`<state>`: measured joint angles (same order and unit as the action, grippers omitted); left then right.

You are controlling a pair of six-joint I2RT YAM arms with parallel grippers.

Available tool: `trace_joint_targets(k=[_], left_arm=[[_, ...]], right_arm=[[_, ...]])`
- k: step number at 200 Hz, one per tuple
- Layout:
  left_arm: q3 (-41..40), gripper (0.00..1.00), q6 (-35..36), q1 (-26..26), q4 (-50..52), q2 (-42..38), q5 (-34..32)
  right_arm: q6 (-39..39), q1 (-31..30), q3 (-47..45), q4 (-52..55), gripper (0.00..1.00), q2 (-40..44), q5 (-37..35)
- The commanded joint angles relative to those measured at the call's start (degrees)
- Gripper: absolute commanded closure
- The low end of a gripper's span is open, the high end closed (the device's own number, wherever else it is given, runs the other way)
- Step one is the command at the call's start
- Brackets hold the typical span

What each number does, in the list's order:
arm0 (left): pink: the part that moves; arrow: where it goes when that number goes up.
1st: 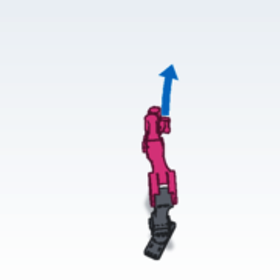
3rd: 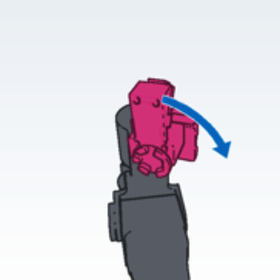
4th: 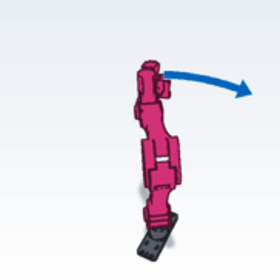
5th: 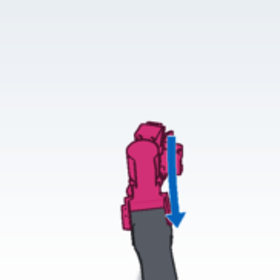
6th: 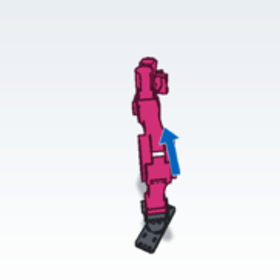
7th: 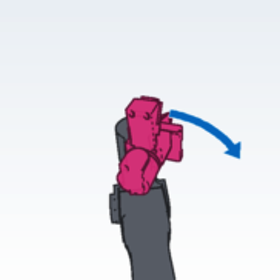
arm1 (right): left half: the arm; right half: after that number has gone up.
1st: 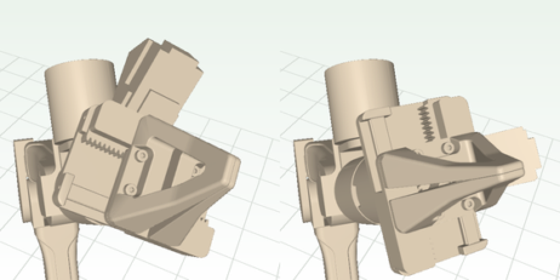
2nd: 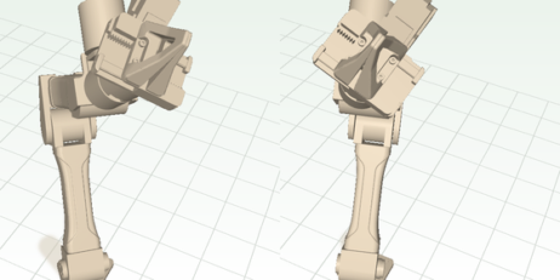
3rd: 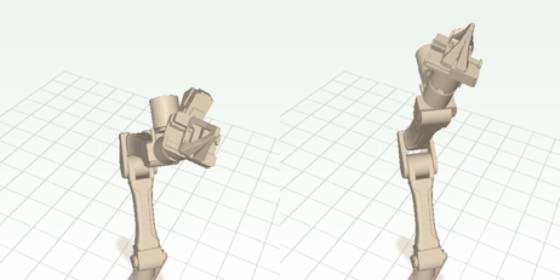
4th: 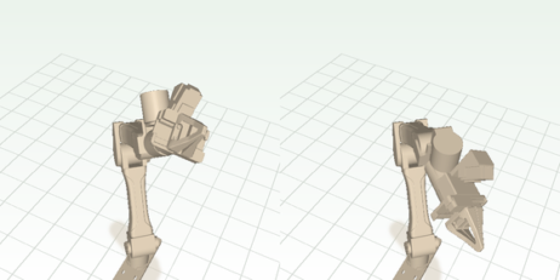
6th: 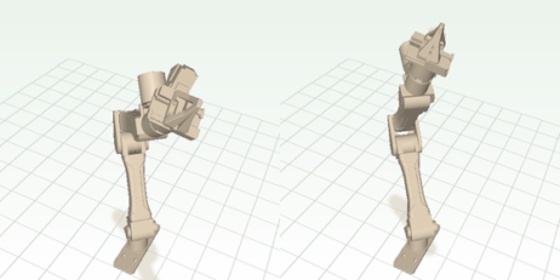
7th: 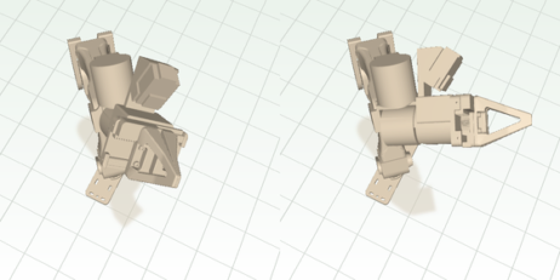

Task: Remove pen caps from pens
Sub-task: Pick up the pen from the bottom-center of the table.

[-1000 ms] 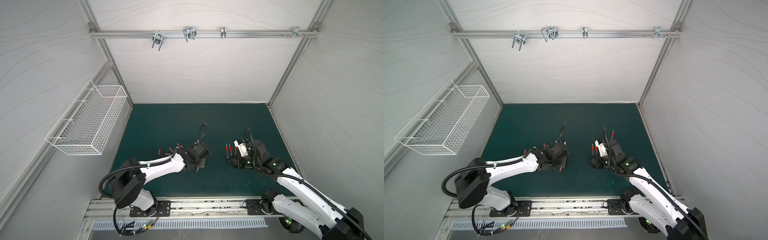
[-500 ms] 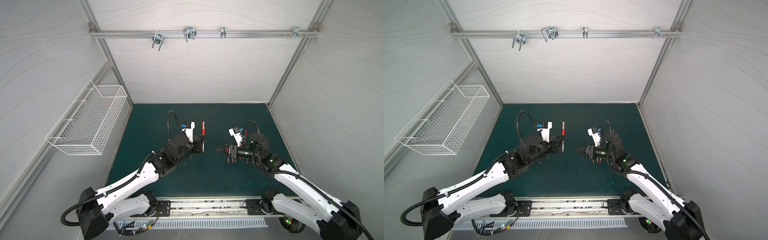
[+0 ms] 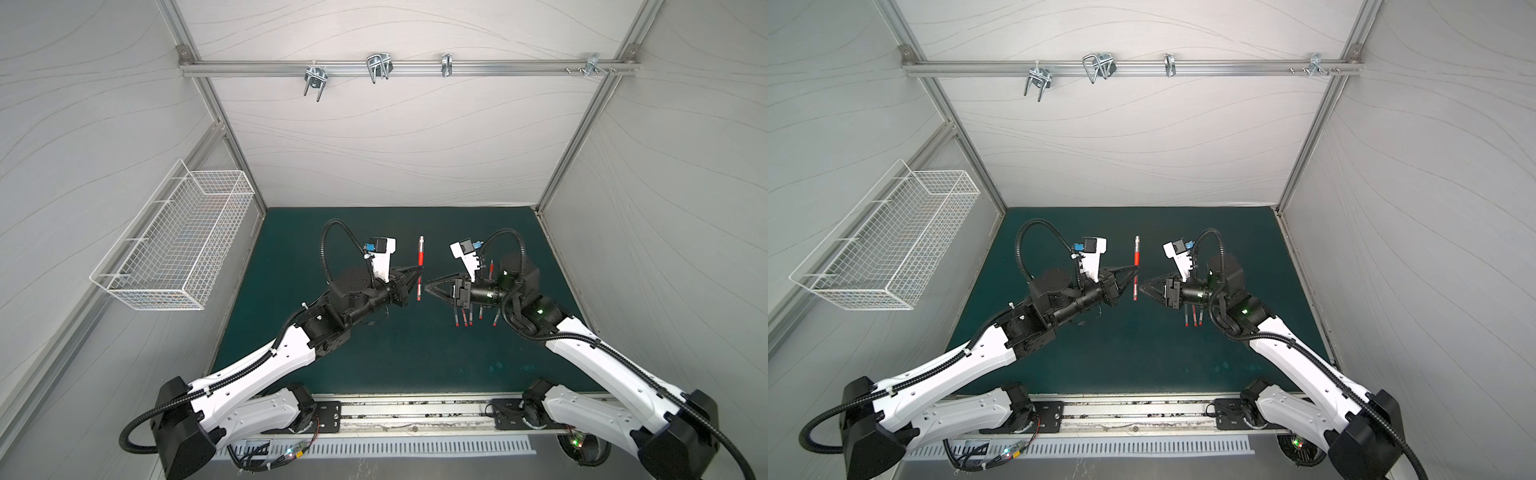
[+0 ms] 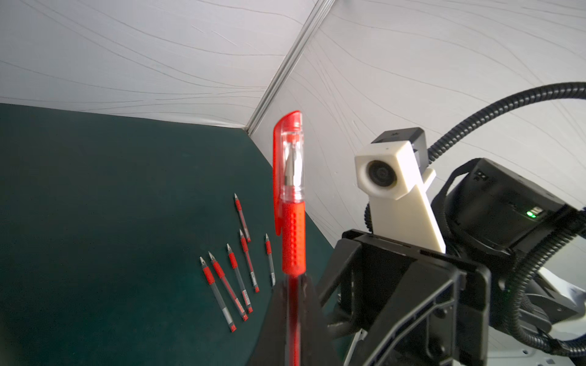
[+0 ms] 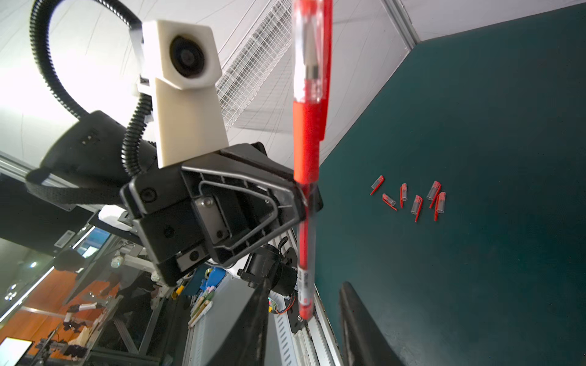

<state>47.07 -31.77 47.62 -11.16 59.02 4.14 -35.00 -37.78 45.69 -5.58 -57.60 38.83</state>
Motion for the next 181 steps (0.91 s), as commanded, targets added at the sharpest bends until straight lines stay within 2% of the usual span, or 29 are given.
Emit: trace_joint_targets(k=[1,30,77,116,125,138,148,163,181], left_arm=[[-0.4,0.99,-0.7,-0.2,-4.9,-0.2,1.8],[-0.7,0.99,-1.4,-0.2,-6.1,0.5,3.1],[-1.7,0.99,-2.2,-0.2,-8.0,0.4,3.5],[-2.5,0.97,-3.0,-0.2,-9.0,0.3,3.7],[-2.8,0.90,-3.0,-0.2,-8.9,0.0,3.4],[-3.6,0.68,-2.6,-0.3,-8.4,-1.2,1.7],[-4.2,0.57,-1.7,-0.3,-7.5,-2.4,0.0],[-4.8,0.47,-0.1,-0.5,-4.1,-5.0,-3.0],[-5.4,0.42,1.0,-1.5,-0.4,-8.0,-4.4]], right_arm=[[0.8,-0.8,1.0,-1.7,0.65,-0.3,0.5],[0.9,-1.6,1.2,-3.3,0.71,-0.7,2.1],[1.0,-3.3,1.9,-2.9,0.77,-2.3,0.4],[1.7,-3.5,1.6,-2.7,0.94,-1.8,-1.6],[2.4,-3.6,1.6,-1.8,0.98,-1.5,-2.4],[4.0,-3.6,1.6,0.3,1.00,-0.7,-3.7],[5.8,-3.5,1.7,2.8,1.00,0.0,-5.1],[9.8,-3.6,1.9,7.3,1.00,1.0,-6.8],[15.1,-3.6,1.7,12.8,1.00,2.2,-9.7]])
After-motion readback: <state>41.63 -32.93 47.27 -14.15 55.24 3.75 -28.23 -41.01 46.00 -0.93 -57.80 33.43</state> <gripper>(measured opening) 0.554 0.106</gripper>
